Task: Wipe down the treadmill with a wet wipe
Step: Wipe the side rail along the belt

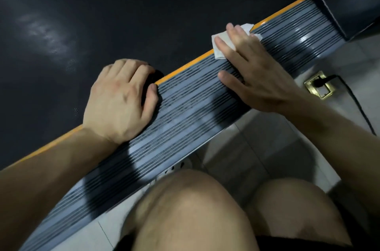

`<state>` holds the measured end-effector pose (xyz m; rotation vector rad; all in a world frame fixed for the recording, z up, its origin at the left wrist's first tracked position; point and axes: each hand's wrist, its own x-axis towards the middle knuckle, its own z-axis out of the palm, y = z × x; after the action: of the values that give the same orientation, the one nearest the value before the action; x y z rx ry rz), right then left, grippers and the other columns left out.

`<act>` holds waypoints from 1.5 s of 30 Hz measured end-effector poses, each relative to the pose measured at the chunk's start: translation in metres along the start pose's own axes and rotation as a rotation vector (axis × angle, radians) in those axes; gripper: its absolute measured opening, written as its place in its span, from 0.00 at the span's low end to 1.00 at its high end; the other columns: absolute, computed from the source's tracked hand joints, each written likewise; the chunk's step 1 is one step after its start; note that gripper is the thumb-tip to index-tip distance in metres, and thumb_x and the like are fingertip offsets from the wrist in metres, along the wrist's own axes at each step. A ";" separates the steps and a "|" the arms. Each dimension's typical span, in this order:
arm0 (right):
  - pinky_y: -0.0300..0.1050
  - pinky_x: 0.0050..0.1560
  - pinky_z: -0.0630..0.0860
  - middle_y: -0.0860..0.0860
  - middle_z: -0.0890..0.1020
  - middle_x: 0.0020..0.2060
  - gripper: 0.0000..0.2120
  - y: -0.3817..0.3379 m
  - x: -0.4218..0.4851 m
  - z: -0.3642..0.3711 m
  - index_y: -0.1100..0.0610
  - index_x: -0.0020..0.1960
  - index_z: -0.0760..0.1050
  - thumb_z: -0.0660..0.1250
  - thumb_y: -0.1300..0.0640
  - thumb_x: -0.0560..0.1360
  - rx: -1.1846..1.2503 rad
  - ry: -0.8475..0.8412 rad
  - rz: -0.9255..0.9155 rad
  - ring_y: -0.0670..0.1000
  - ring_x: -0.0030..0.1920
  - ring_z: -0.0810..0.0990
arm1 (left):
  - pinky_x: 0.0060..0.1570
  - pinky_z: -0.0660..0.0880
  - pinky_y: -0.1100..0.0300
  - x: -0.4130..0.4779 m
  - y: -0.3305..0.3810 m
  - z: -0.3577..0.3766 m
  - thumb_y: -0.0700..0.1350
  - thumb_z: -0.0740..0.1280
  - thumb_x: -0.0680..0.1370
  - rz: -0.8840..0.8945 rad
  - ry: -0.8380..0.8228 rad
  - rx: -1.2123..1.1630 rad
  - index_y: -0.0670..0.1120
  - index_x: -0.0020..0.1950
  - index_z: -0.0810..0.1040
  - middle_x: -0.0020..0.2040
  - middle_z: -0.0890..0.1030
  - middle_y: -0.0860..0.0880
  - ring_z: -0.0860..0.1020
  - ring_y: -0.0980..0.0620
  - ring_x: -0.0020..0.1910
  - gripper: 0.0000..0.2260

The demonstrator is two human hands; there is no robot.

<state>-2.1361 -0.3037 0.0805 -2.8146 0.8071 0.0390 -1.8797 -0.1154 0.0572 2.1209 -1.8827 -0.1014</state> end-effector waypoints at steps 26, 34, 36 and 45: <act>0.70 0.77 0.61 0.61 0.61 0.84 0.33 0.009 -0.028 0.007 0.58 0.84 0.60 0.41 0.39 0.89 -0.244 0.193 0.140 0.61 0.85 0.58 | 0.67 0.70 0.42 -0.030 0.029 -0.009 0.63 0.55 0.86 -0.069 -0.056 0.056 0.46 0.73 0.73 0.66 0.77 0.43 0.74 0.38 0.66 0.26; 0.59 0.85 0.49 0.53 0.57 0.86 0.31 -0.085 -0.037 0.022 0.51 0.86 0.59 0.57 0.38 0.87 0.012 0.069 -0.284 0.51 0.86 0.51 | 0.71 0.68 0.41 -0.047 0.038 -0.002 0.64 0.60 0.82 -0.080 -0.094 -0.053 0.45 0.78 0.69 0.73 0.71 0.42 0.72 0.38 0.70 0.32; 0.61 0.85 0.48 0.52 0.55 0.86 0.31 -0.047 -0.024 0.016 0.49 0.87 0.55 0.49 0.36 0.88 -0.048 0.120 -0.137 0.50 0.86 0.49 | 0.72 0.68 0.41 -0.048 0.039 -0.003 0.64 0.60 0.82 -0.084 -0.099 -0.057 0.46 0.78 0.69 0.73 0.71 0.44 0.72 0.39 0.70 0.30; 0.59 0.85 0.52 0.56 0.58 0.85 0.31 -0.027 -0.031 0.010 0.51 0.86 0.57 0.56 0.39 0.88 -0.105 0.122 -0.164 0.53 0.86 0.52 | 0.71 0.69 0.41 -0.047 0.038 -0.004 0.63 0.58 0.82 -0.121 -0.126 -0.071 0.49 0.78 0.69 0.73 0.72 0.45 0.72 0.39 0.69 0.29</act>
<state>-2.1482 -0.2633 0.0783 -2.9975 0.6124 -0.1202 -1.9219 -0.0720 0.0640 2.2252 -1.7882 -0.3309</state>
